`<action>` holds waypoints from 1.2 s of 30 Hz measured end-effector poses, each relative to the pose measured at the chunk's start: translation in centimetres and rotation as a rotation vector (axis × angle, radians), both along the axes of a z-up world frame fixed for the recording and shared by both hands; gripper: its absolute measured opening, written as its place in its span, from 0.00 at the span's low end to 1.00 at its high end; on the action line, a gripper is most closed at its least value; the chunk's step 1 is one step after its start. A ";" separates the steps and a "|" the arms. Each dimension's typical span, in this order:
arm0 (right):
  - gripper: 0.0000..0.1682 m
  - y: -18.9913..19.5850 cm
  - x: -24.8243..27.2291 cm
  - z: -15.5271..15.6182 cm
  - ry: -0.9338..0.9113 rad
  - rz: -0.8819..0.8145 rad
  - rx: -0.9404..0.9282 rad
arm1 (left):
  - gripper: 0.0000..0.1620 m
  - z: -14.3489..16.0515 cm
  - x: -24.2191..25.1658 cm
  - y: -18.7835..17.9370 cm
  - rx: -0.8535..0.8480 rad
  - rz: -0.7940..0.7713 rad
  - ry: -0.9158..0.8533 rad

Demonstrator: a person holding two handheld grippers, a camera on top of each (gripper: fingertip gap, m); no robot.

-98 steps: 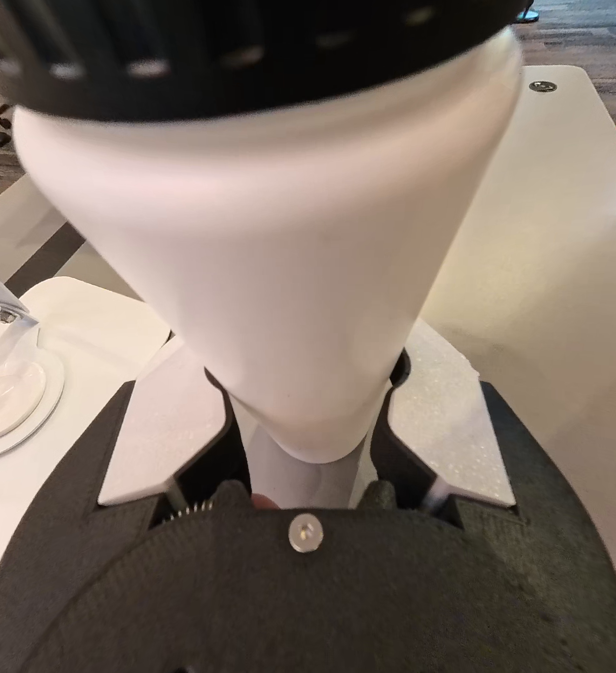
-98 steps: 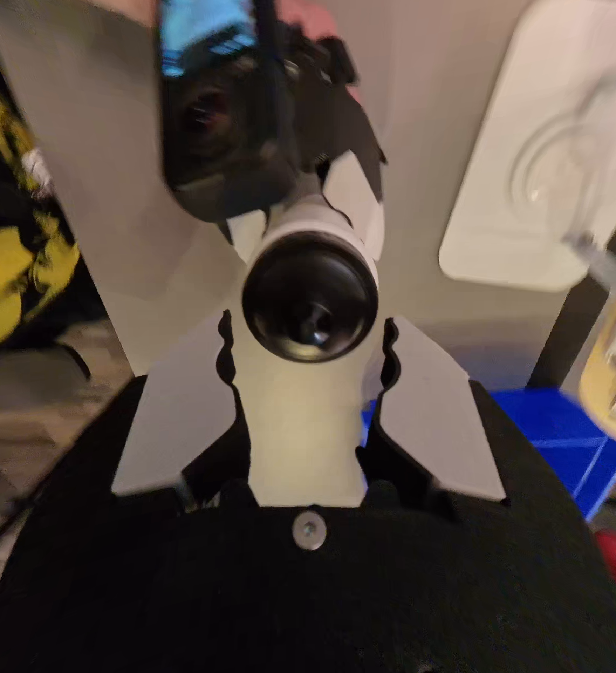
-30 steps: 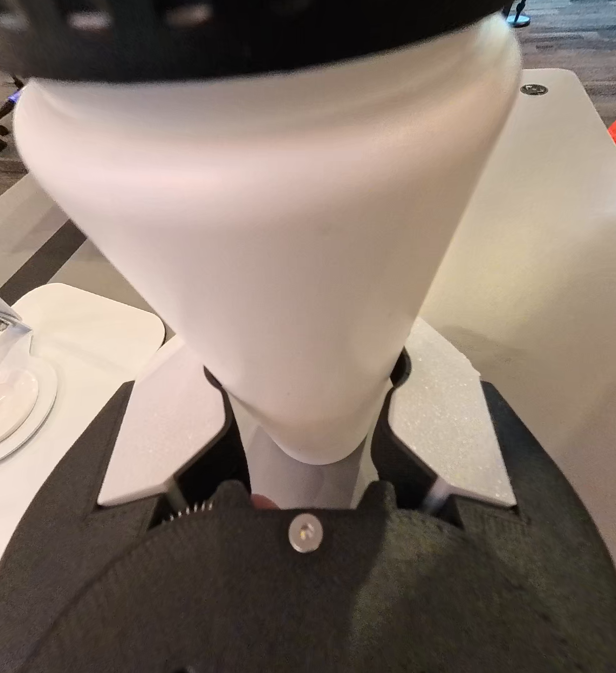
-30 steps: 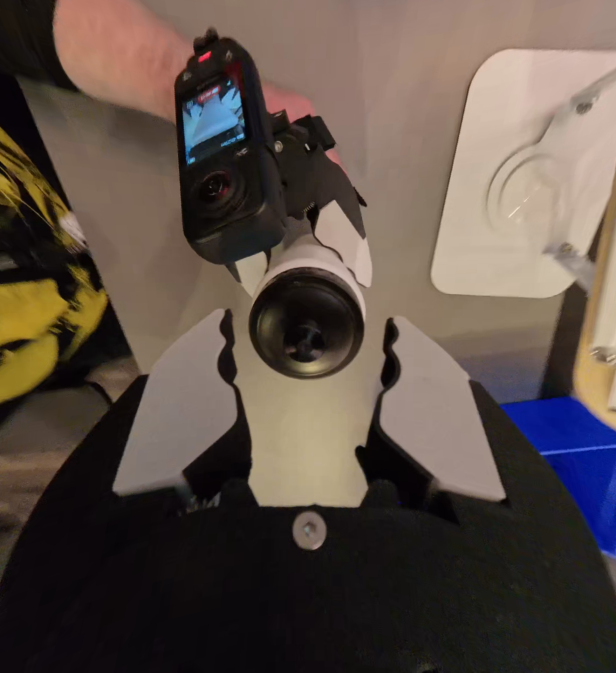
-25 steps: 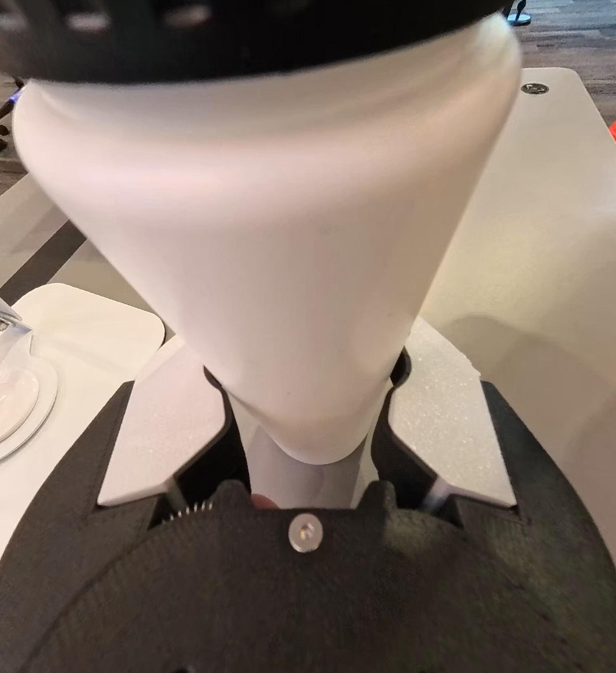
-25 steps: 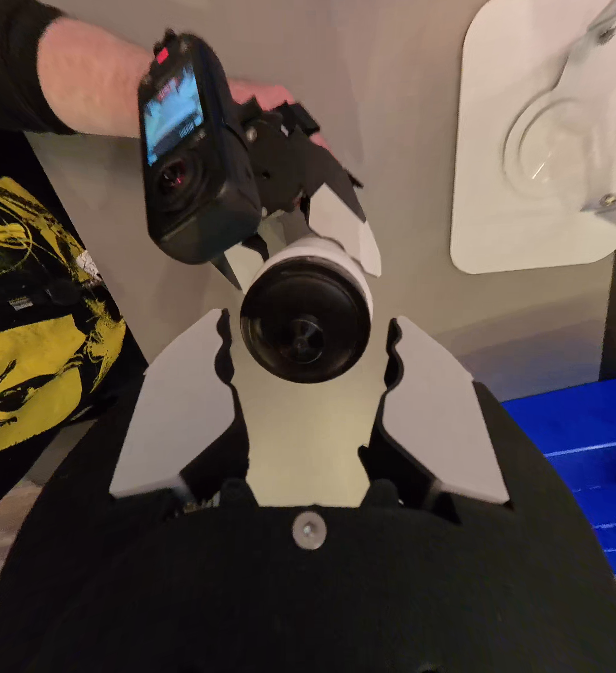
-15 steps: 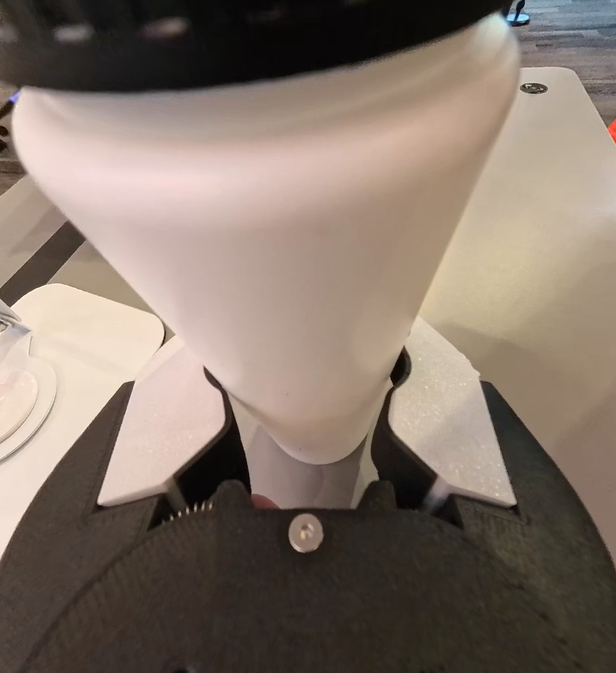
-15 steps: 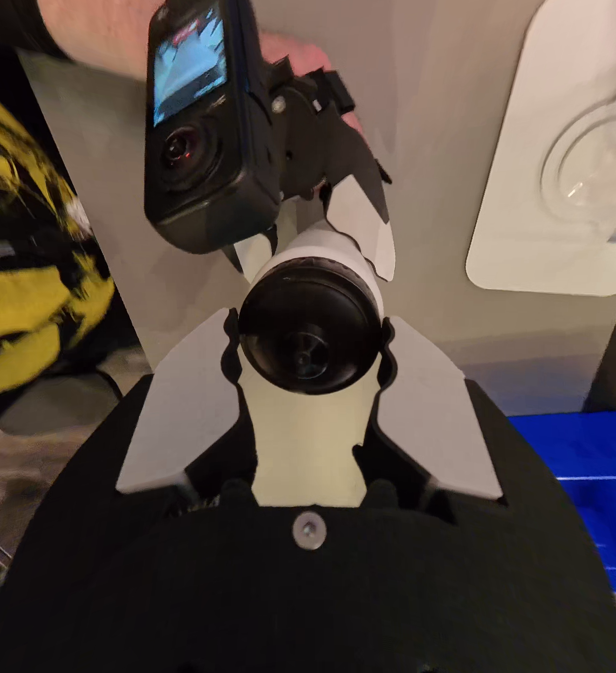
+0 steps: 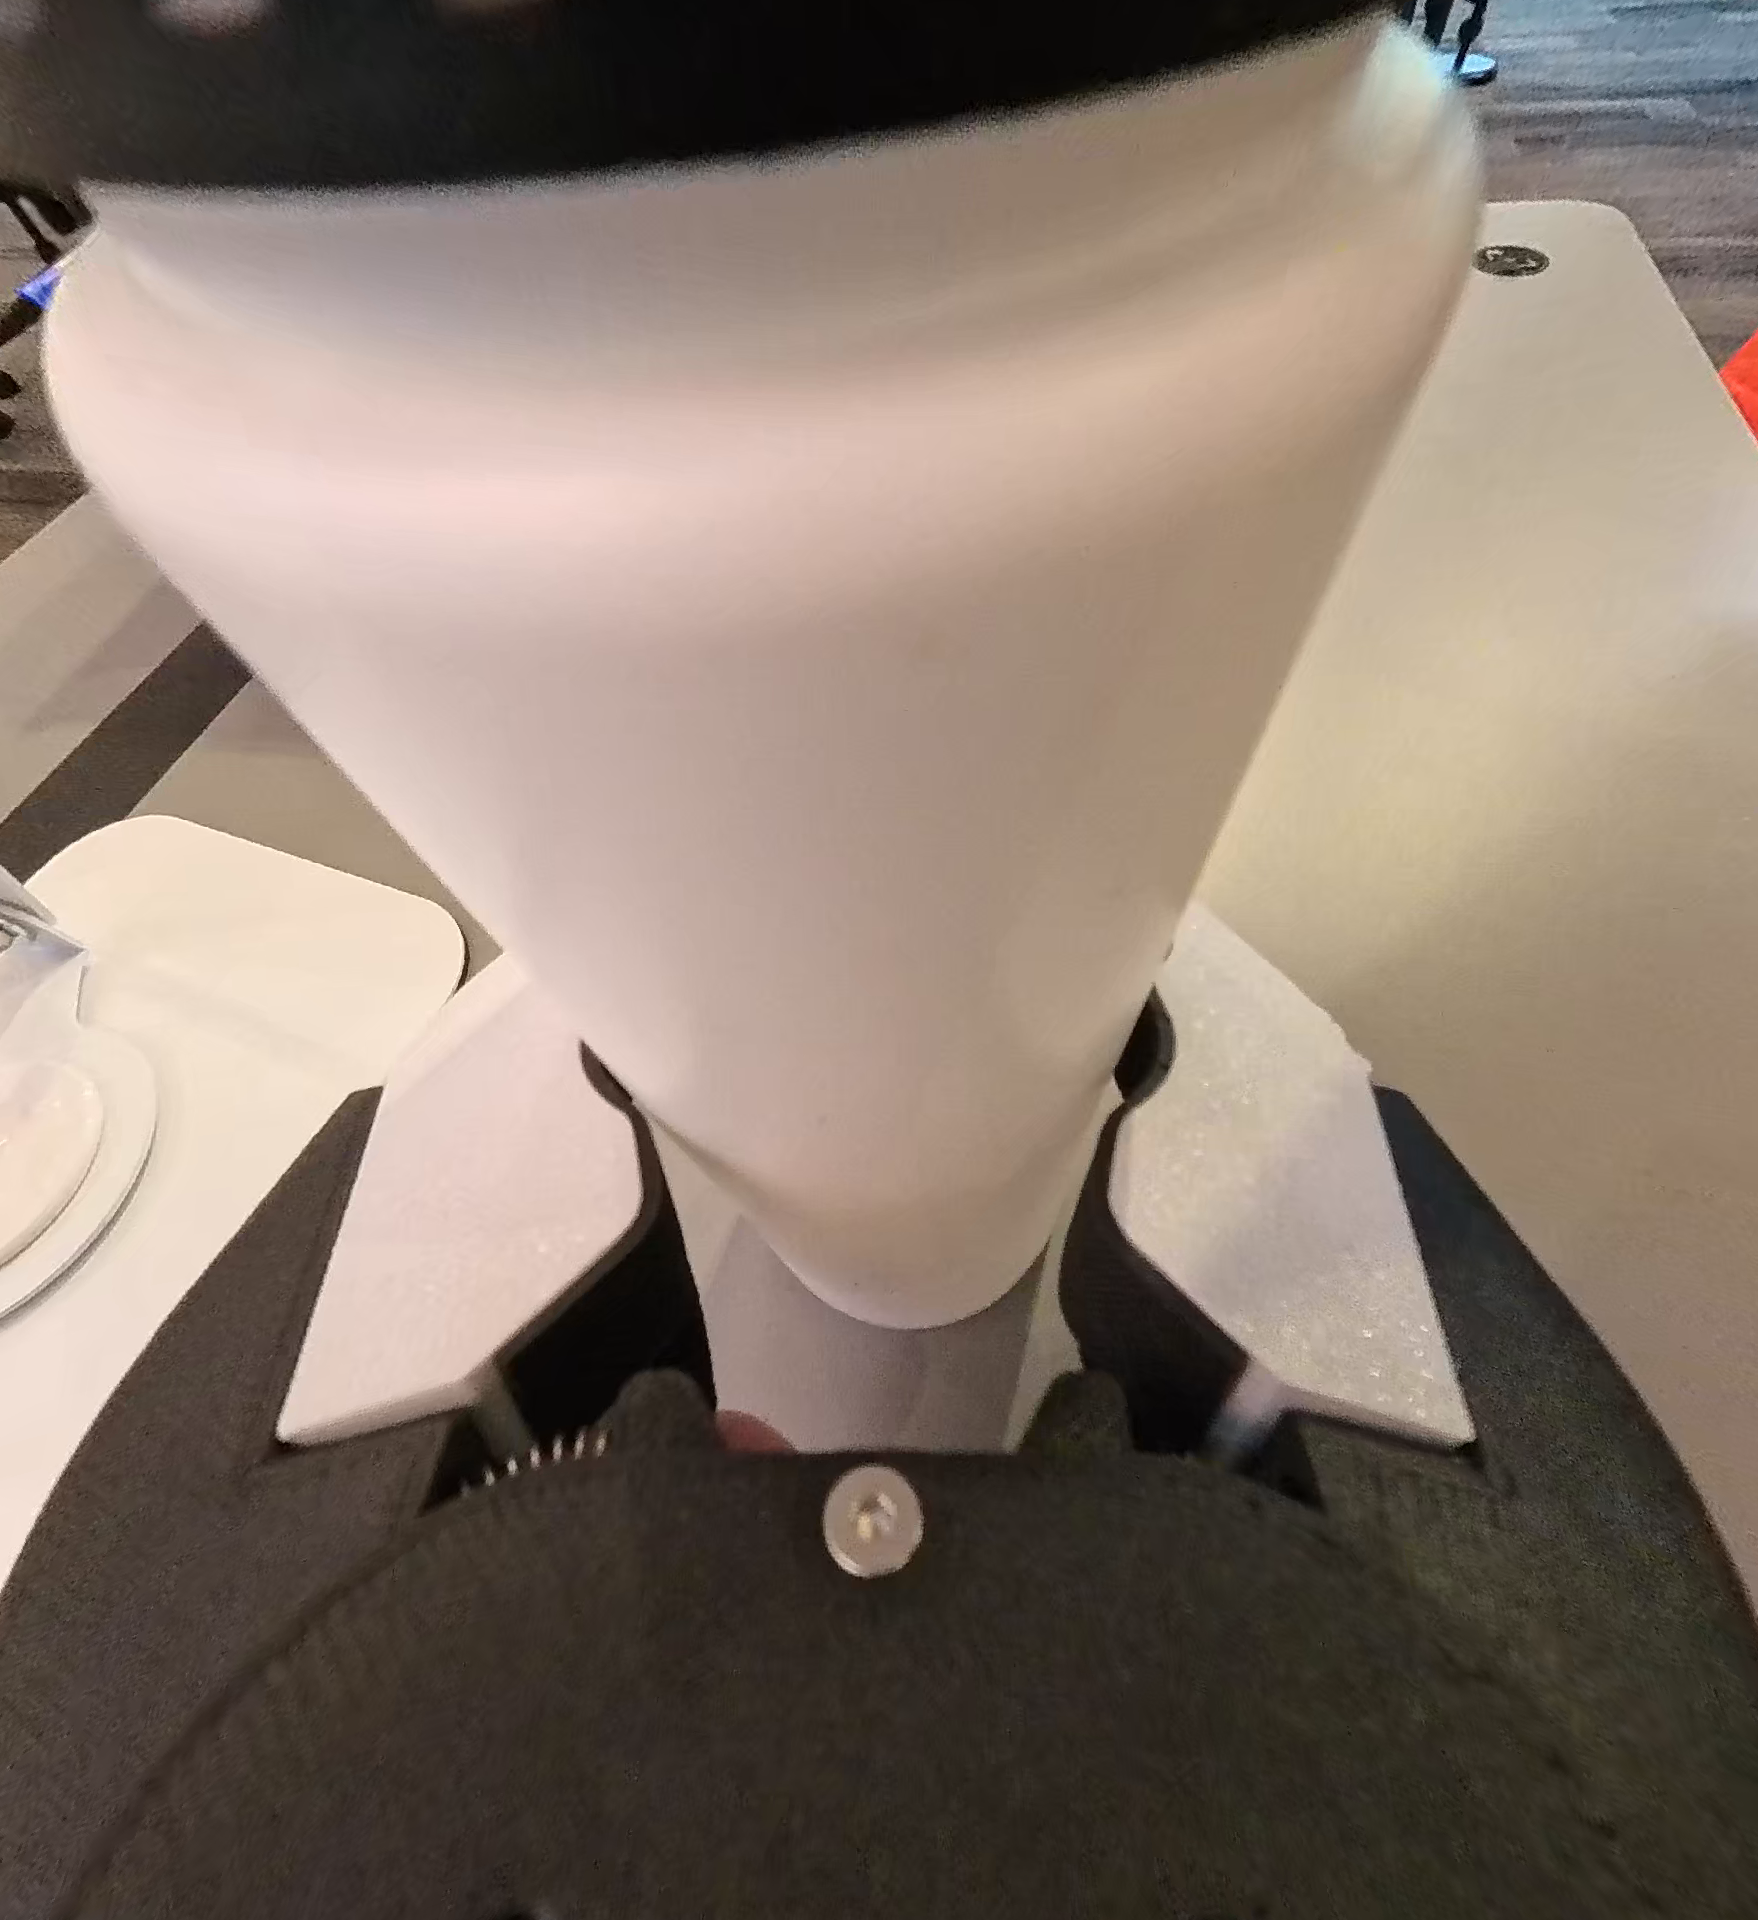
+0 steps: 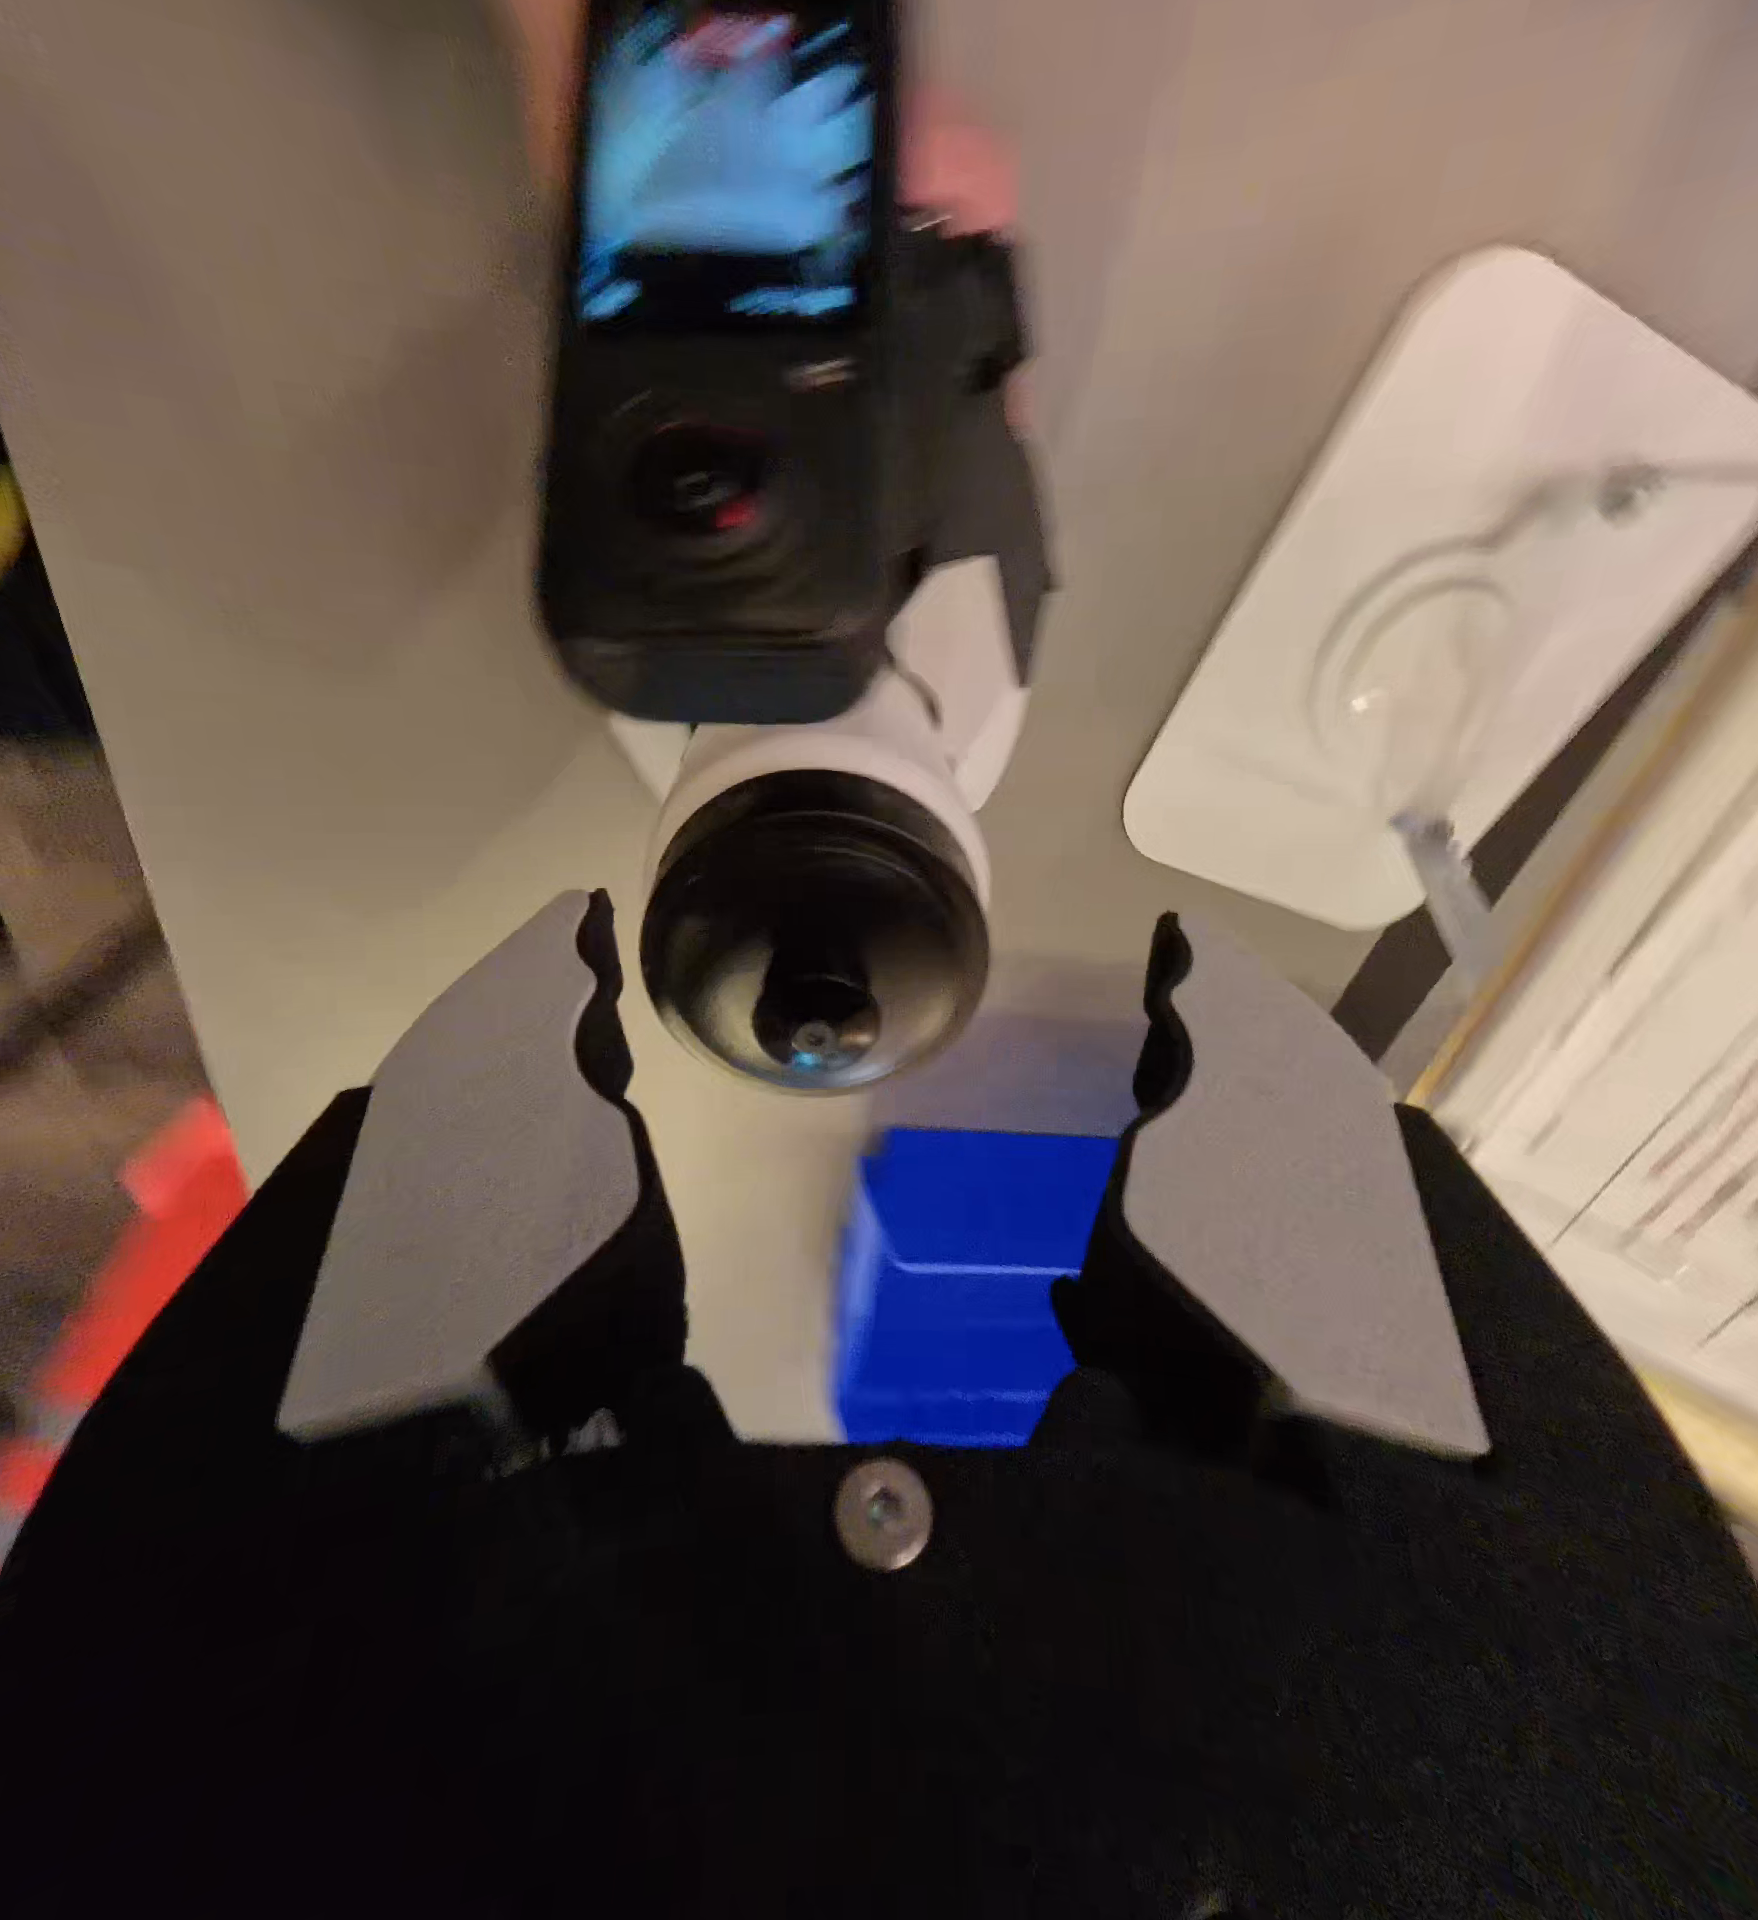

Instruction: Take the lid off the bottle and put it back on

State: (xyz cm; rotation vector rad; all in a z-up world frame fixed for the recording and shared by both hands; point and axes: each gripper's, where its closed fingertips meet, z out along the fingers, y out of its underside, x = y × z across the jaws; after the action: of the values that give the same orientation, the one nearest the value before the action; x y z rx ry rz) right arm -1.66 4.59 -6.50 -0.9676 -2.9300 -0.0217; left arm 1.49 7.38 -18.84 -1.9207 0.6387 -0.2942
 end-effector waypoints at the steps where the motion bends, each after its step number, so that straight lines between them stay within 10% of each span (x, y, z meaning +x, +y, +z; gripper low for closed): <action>1: 0.60 -0.2 -0.1 0.5 0.029 -0.131 -0.067 | 0.57 0.0 0.0 0.0 0.001 0.000 -0.002; 6: 0.51 0.2 0.8 0.2 0.054 -0.462 -0.217 | 0.57 0.0 0.0 0.0 0.001 0.002 0.000; 13: 0.44 -0.1 1.7 -2.0 -0.025 -0.453 -0.209 | 0.57 0.0 0.0 0.0 -0.001 0.004 -0.003; 26: 0.51 1.1 2.4 -1.8 -0.210 0.462 0.257 | 0.57 0.0 0.2 0.0 0.003 -0.004 0.006; 29: 0.71 0.6 1.2 -1.7 -0.107 0.293 0.212 | 0.57 0.0 0.1 -0.1 0.002 -0.004 -0.003; 36: 0.65 0.2 0.4 0.3 0.041 -0.392 -0.169 | 0.57 0.0 0.2 0.0 0.003 -0.003 -0.002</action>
State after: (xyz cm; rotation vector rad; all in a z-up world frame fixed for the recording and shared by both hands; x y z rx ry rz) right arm -1.24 4.79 -6.19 -1.5311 -2.6898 0.2292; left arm 1.65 7.34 -18.83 -1.9164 0.6407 -0.2974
